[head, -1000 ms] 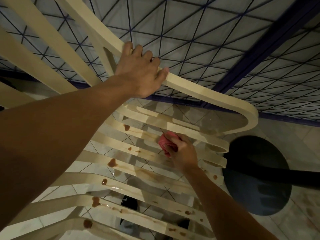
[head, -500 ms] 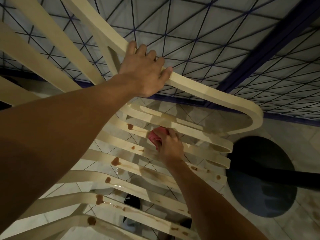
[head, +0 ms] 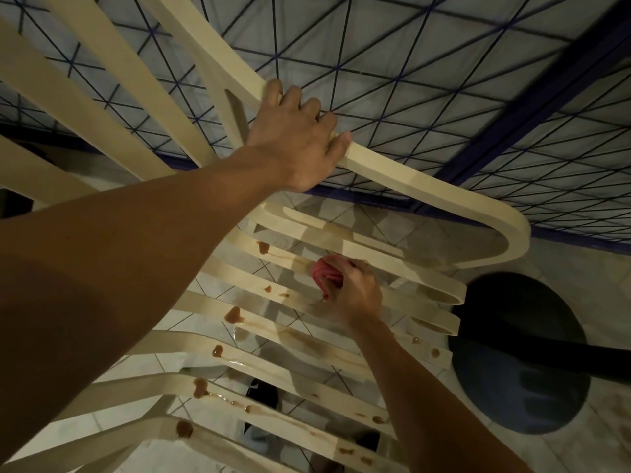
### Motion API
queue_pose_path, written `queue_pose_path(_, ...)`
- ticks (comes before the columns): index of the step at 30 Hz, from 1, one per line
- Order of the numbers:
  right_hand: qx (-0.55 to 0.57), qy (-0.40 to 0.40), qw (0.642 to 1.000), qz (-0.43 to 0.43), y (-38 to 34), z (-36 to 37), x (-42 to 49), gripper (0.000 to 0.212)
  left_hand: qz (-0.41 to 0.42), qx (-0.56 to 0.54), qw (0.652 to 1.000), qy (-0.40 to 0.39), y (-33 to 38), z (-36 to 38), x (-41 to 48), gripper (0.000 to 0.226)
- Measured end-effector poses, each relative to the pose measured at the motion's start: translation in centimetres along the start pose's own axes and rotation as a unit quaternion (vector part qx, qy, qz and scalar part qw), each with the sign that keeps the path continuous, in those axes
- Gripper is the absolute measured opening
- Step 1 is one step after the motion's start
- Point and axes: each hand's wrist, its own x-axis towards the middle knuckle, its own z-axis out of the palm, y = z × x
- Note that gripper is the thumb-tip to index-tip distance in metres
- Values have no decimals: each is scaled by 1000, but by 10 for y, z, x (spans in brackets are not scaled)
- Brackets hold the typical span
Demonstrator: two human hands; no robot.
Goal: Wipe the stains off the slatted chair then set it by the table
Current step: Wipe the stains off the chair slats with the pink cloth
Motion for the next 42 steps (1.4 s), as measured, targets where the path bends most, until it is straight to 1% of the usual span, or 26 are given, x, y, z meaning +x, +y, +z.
queue_pose_path(4, -12, -18, 999, 29, -16, 4, 6, 49, -3, -3, 1000, -1, -1, 2, -1, 64)
queue_pose_path(10, -34, -51, 998, 35, -41, 17, 18, 50, 2, -7, 1000, 5, -2, 1, -1, 63)
queue_pose_path(14, -35, -42, 998, 43, -46, 19, 19, 51, 1, -13, 1000, 5, -2, 2, 0, 63)
queue_pose_path(17, -15, -36, 998, 45, -39, 18, 17, 50, 3, -16, 1000, 8, -2, 2, -1, 65)
queue_pose_path(22, -4, -9, 996, 91, -28, 10, 12, 47, 4, -16, 1000, 14, -2, 4, 0, 66)
queue_pose_path(26, 19, -4, 994, 105, -33, 14, 14, 43, 1, -14, 1000, 20, -2, 6, 0, 66)
queue_pose_path(34, 40, -33, 994, 94, -54, 29, 32, 46, 4, -26, 999, 19, -2, 5, 0, 66)
queue_pose_path(37, 38, -26, 994, 99, -62, 34, 35, 44, 0, -28, 999, 20, -2, 5, -1, 66)
queue_pose_path(42, 40, -25, 994, 101, -51, 27, 31, 44, 4, -32, 999, 17, -2, 4, -2, 65)
